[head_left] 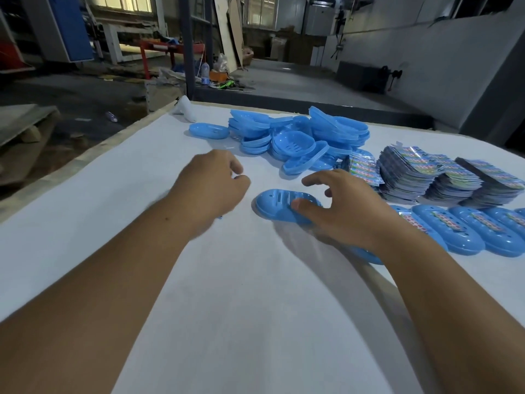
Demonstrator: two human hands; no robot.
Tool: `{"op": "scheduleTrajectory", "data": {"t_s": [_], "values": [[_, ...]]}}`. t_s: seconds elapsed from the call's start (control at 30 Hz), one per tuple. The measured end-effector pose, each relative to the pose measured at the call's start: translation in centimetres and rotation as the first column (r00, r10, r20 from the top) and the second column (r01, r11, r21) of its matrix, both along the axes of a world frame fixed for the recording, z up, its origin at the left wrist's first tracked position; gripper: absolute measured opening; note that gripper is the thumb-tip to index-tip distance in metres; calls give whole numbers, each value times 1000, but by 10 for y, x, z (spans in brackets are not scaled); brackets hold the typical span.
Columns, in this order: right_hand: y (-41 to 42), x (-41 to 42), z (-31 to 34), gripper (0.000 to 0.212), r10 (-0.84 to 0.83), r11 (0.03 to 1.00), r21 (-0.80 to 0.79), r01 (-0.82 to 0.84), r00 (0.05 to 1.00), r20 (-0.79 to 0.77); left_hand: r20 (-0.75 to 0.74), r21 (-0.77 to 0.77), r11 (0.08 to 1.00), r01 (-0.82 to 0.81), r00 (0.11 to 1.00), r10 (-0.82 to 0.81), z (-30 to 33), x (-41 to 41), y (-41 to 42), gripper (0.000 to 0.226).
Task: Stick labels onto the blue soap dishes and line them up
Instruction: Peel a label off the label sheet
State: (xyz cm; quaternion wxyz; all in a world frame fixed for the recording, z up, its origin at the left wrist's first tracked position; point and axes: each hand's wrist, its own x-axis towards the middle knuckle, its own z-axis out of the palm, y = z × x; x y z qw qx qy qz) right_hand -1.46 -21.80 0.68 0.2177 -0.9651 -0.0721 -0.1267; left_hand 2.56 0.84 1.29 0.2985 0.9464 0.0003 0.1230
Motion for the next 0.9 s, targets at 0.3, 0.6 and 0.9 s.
{"op": "scheduleTrajectory", "data": {"t_s": [0.3,0.6,0.9], "values": [[2,0,0,48,21,1000,9,-21,1000,21,-98,255,966,-34,993,60,-2,2,17,62],[3,1,-2,44,19,1000,13,-19,999,44,-187,-40,997,-65,981,56,5,9,23,72],[4,1,-2,40,19,999,32,-20,999,45,-81,-76,991,-110,991,104,4,8,26,31]]}}
